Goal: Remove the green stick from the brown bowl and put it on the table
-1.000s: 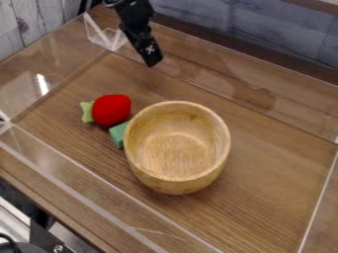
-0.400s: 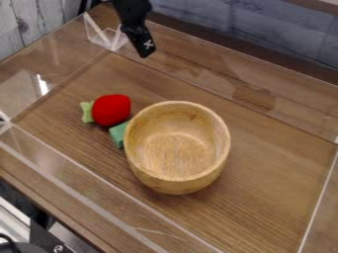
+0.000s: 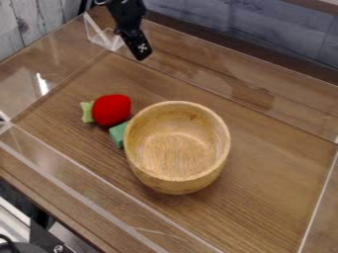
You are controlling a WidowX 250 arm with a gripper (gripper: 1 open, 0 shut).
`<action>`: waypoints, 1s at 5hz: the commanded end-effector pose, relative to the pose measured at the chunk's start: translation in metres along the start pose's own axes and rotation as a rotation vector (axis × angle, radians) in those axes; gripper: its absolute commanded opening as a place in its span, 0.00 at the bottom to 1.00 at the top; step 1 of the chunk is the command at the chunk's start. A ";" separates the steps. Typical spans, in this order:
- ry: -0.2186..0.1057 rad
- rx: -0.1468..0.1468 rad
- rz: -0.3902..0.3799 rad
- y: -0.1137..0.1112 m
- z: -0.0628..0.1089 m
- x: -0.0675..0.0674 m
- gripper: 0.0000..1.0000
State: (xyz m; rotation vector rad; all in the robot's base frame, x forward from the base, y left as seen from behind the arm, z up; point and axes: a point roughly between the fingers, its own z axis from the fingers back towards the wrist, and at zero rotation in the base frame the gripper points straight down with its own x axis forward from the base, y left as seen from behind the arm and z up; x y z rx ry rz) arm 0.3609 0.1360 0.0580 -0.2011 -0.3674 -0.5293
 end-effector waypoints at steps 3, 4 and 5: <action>-0.033 0.070 0.070 0.002 -0.003 0.014 1.00; -0.036 0.072 0.084 -0.006 0.002 0.019 1.00; -0.037 0.078 0.098 -0.011 0.007 0.023 1.00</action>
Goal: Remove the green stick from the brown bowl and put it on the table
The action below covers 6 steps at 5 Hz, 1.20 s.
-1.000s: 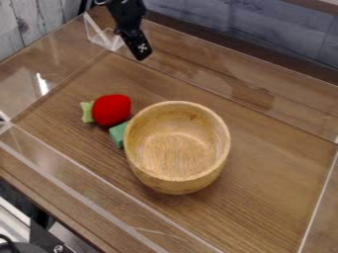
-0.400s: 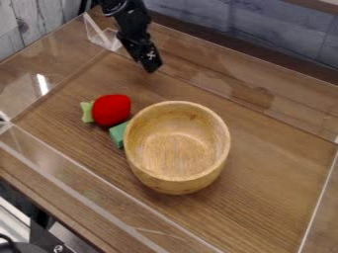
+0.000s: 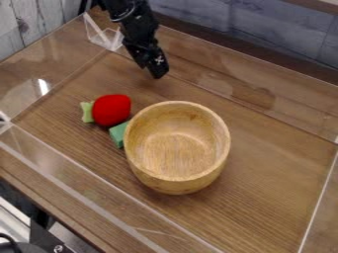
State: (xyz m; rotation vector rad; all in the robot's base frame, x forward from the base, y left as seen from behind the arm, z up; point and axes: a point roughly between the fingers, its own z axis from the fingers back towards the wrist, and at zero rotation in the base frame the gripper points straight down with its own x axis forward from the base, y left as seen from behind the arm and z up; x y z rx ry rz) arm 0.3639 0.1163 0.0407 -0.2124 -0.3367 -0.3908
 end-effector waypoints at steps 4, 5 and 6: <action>-0.033 0.031 -0.072 0.024 0.032 0.000 1.00; -0.031 0.018 -0.095 0.015 0.039 0.007 1.00; -0.028 0.008 -0.119 0.007 0.046 0.014 1.00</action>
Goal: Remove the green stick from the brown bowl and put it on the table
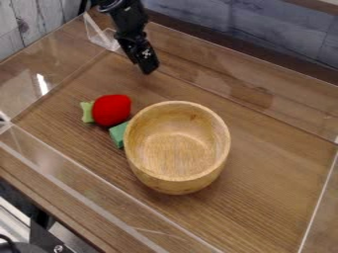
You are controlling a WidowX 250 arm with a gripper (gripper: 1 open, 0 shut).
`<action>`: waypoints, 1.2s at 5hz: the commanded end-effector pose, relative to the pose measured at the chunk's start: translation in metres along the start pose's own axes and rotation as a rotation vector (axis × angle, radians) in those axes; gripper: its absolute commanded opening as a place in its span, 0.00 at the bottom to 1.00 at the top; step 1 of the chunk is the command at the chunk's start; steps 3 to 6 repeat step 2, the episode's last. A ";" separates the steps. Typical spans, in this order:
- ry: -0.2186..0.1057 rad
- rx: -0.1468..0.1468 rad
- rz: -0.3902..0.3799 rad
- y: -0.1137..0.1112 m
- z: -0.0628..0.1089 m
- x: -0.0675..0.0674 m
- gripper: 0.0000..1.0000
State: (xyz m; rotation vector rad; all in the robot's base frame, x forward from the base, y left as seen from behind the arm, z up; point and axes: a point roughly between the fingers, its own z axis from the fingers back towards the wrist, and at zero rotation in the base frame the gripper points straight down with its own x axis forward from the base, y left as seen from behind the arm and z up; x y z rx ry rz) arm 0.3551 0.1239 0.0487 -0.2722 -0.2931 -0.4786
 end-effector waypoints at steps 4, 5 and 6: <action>-0.052 0.078 -0.062 -0.012 0.067 0.016 0.00; -0.052 0.078 -0.062 -0.012 0.067 0.016 0.00; -0.052 0.078 -0.062 -0.012 0.067 0.016 0.00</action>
